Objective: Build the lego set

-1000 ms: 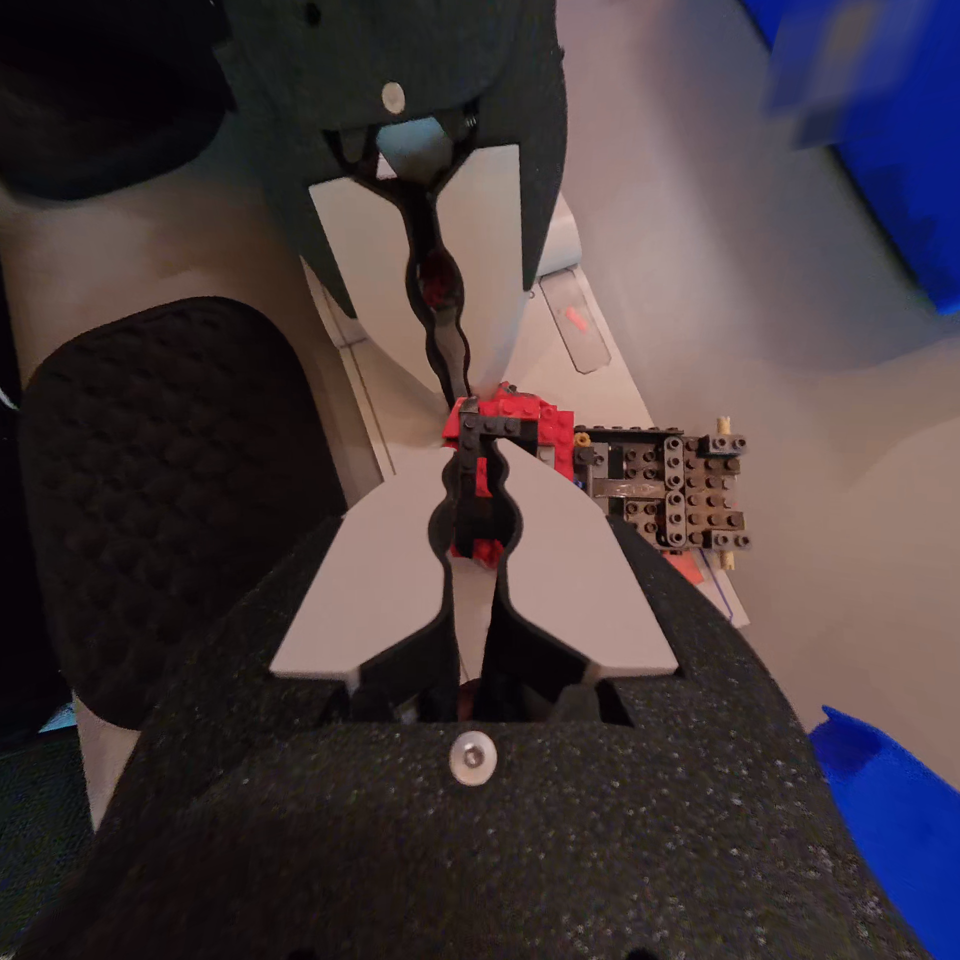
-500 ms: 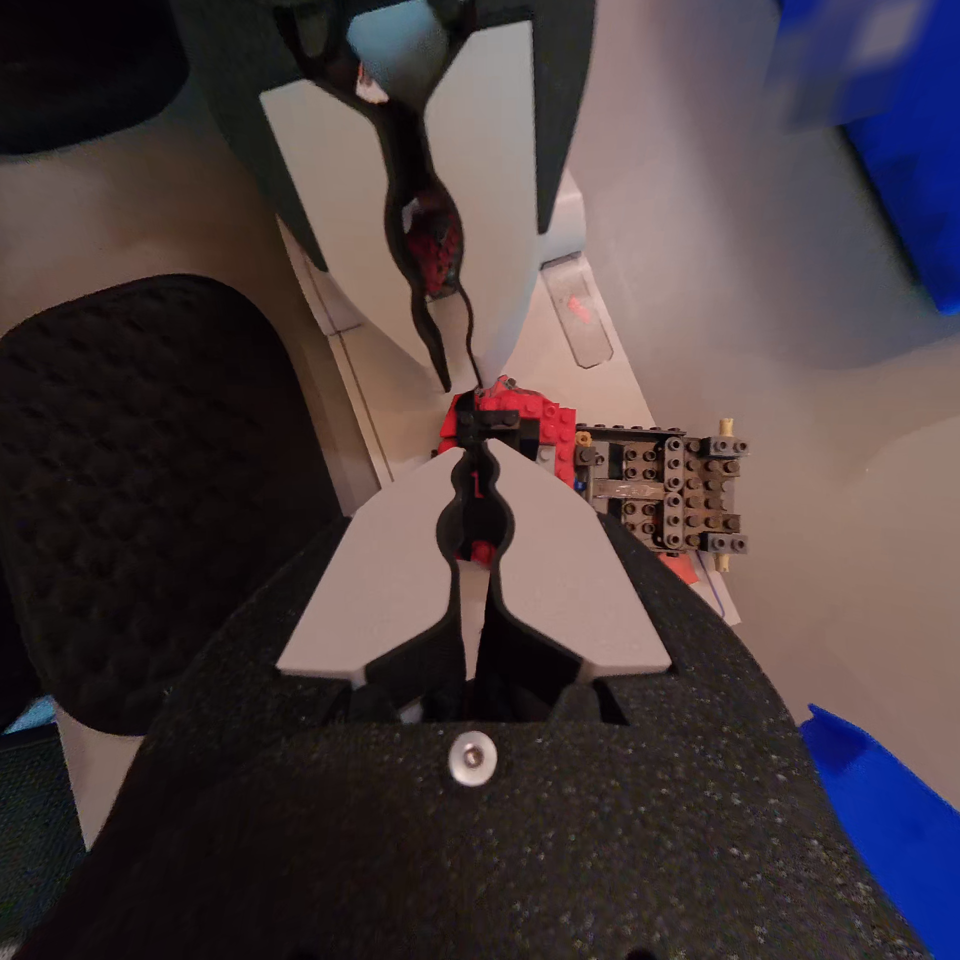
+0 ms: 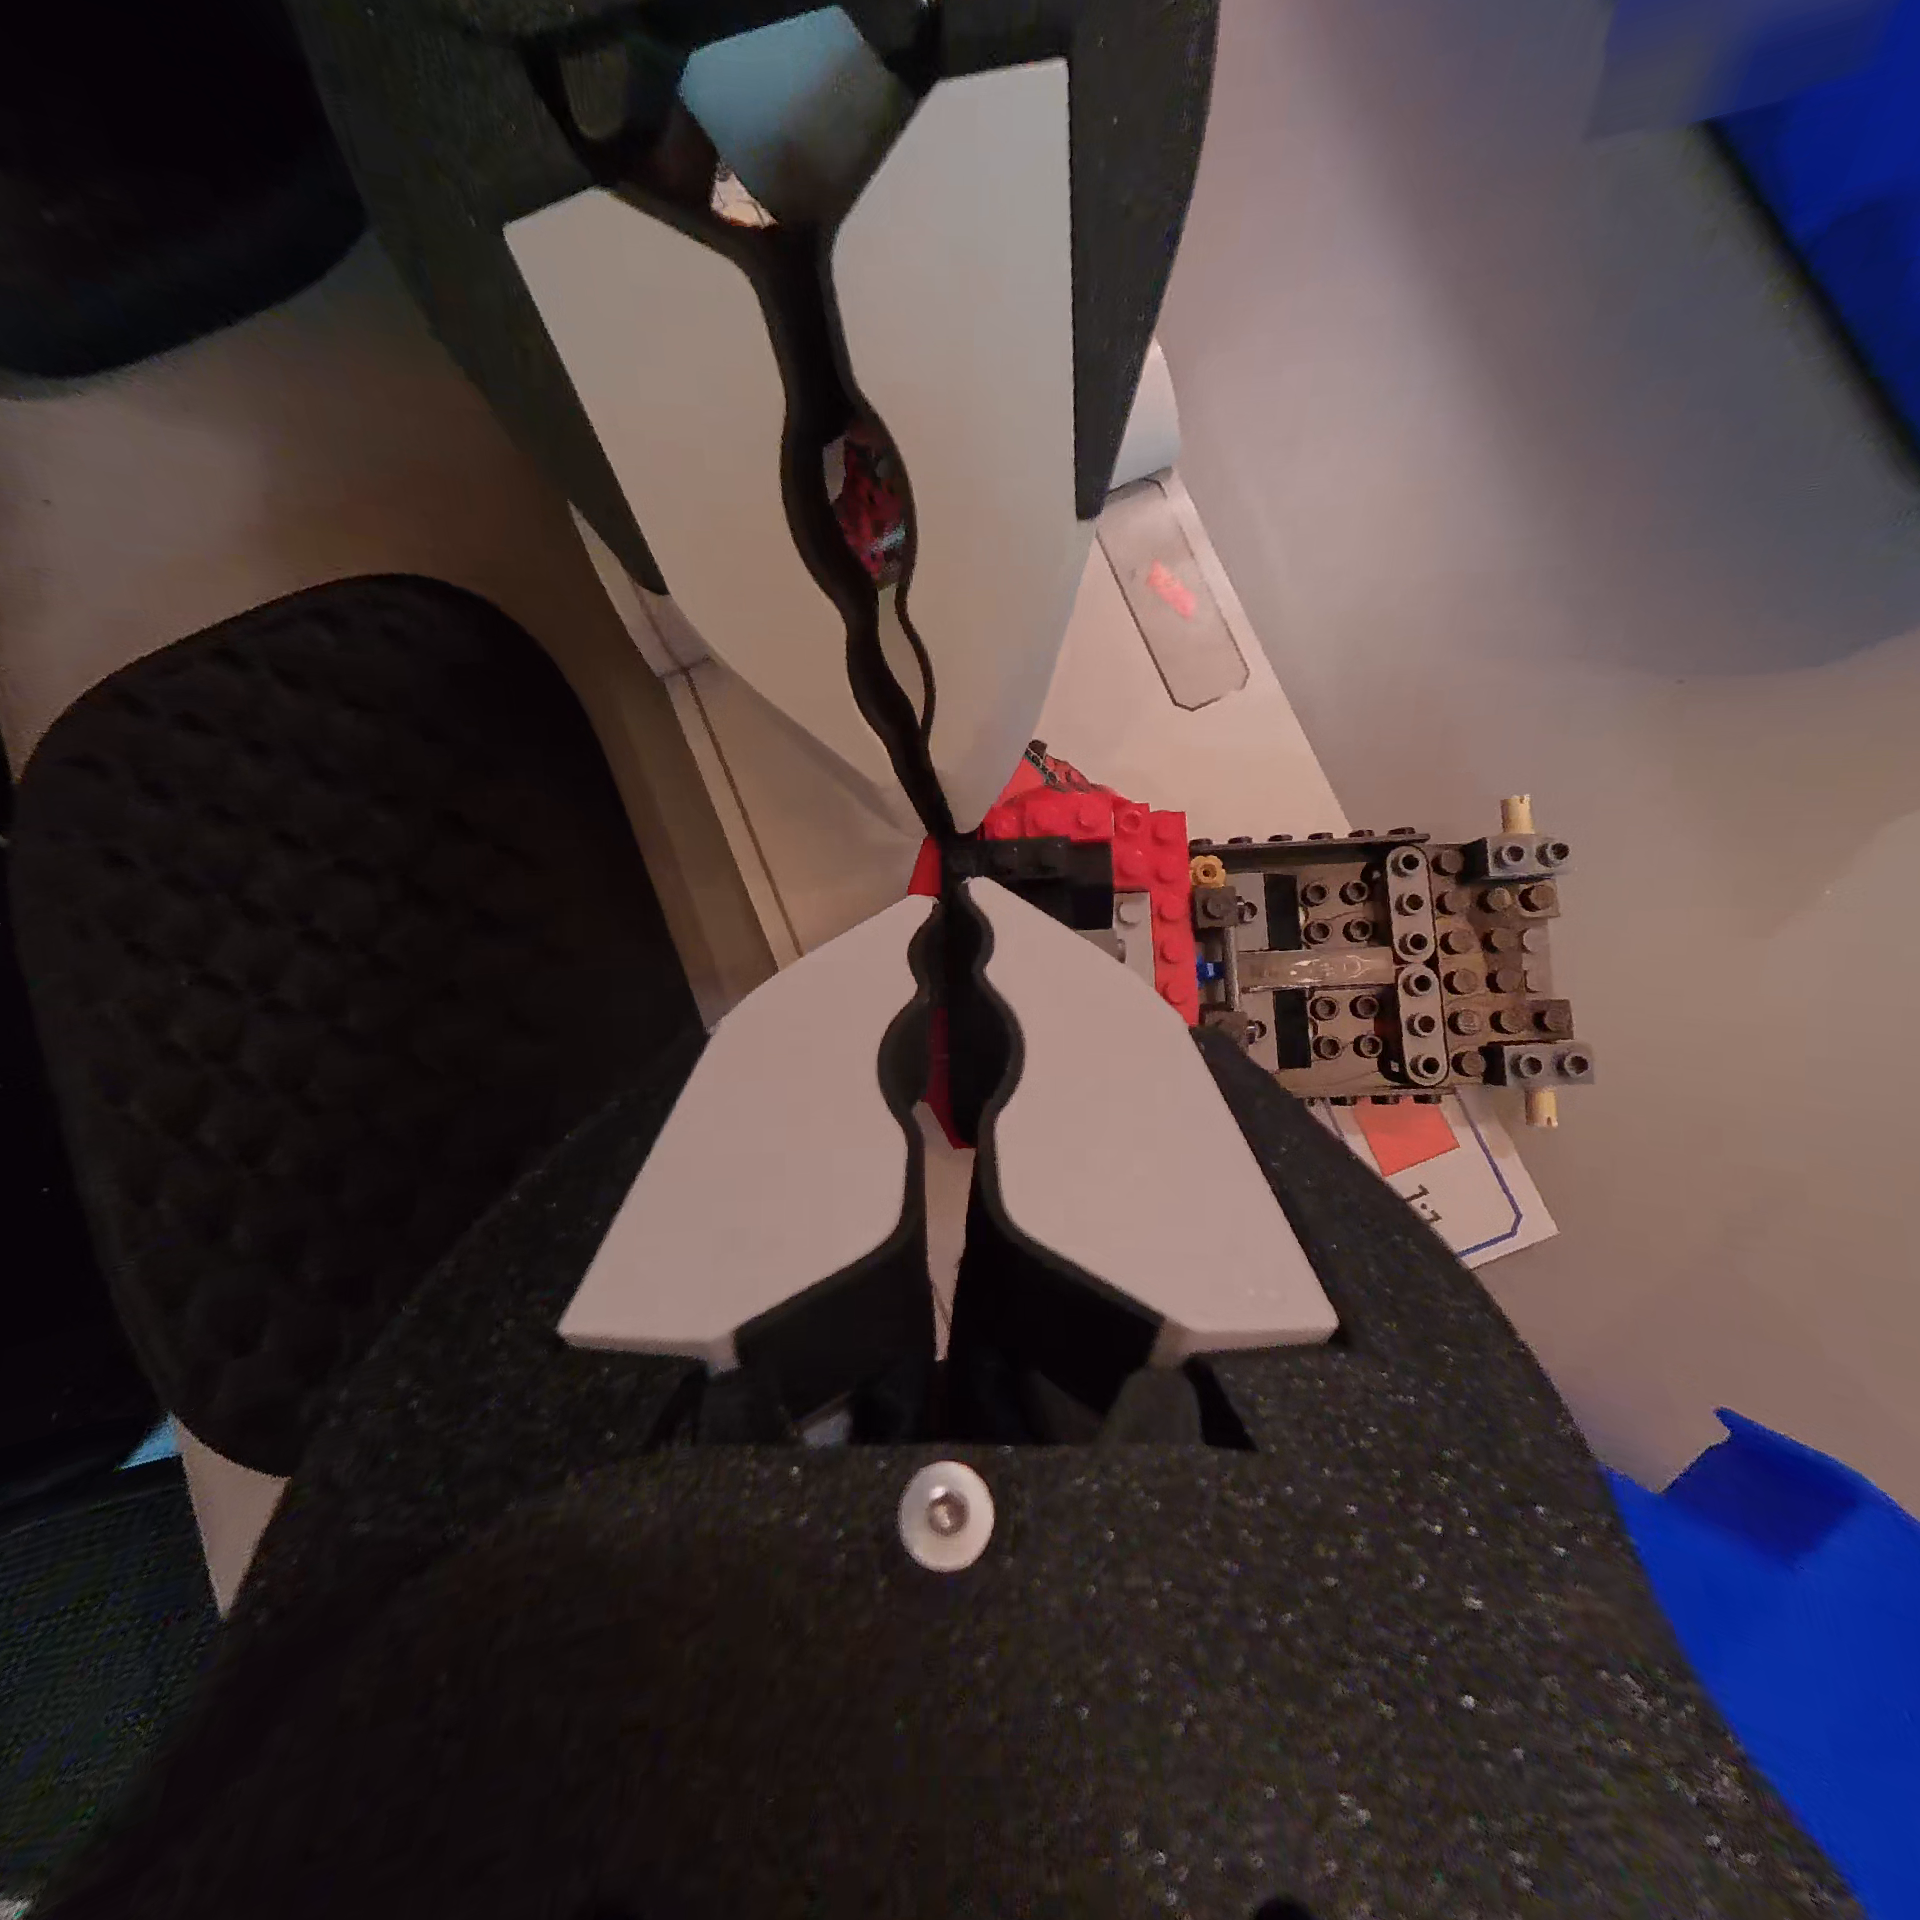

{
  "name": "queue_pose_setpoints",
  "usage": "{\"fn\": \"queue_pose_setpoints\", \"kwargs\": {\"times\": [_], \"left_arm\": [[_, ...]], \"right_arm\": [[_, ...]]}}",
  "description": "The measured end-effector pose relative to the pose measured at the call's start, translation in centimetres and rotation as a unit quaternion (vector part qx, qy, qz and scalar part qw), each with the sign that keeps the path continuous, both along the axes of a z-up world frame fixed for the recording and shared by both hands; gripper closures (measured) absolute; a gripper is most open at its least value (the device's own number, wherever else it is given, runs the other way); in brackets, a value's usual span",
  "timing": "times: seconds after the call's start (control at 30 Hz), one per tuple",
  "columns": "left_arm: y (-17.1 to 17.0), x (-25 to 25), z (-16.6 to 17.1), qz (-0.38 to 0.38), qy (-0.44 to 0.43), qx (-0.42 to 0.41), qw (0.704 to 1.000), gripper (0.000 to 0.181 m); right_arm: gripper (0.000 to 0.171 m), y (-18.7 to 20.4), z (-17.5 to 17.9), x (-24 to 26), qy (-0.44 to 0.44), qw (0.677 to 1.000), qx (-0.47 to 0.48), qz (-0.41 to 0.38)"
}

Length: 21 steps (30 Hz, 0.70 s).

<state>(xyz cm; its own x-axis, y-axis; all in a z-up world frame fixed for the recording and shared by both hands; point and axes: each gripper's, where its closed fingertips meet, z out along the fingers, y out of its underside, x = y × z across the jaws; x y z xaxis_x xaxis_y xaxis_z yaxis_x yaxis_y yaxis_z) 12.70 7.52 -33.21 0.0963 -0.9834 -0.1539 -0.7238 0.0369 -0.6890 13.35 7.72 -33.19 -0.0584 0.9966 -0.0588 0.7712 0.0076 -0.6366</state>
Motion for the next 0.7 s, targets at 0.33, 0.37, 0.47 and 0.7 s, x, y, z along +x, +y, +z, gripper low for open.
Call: {"fn": "queue_pose_setpoints", "kwargs": {"times": [0.33,0.37,0.47,0.7], "left_arm": [[0.6,-0.8,0.4,0.004,0.024,0.013,1.000,0.174],[0.7,-1.0,0.3,0.006,0.028,0.017,0.999,0.173],[0.7,-1.5,0.4,0.013,0.024,0.011,1.000,0.169],[0.5,-2.9,1.8,0.036,0.010,0.017,0.999,0.165]], "right_arm": [[0.155,0.8,1.5,1.3,0.027,0.999,0.010,-0.018],[0.156,0.7,1.6,1.5,0.029,0.999,0.013,-0.017],[0.160,0.6,1.7,1.4,0.040,0.999,0.019,-0.029],[0.156,0.5,-0.3,0.0,-0.001,0.999,0.036,-0.014]]}}
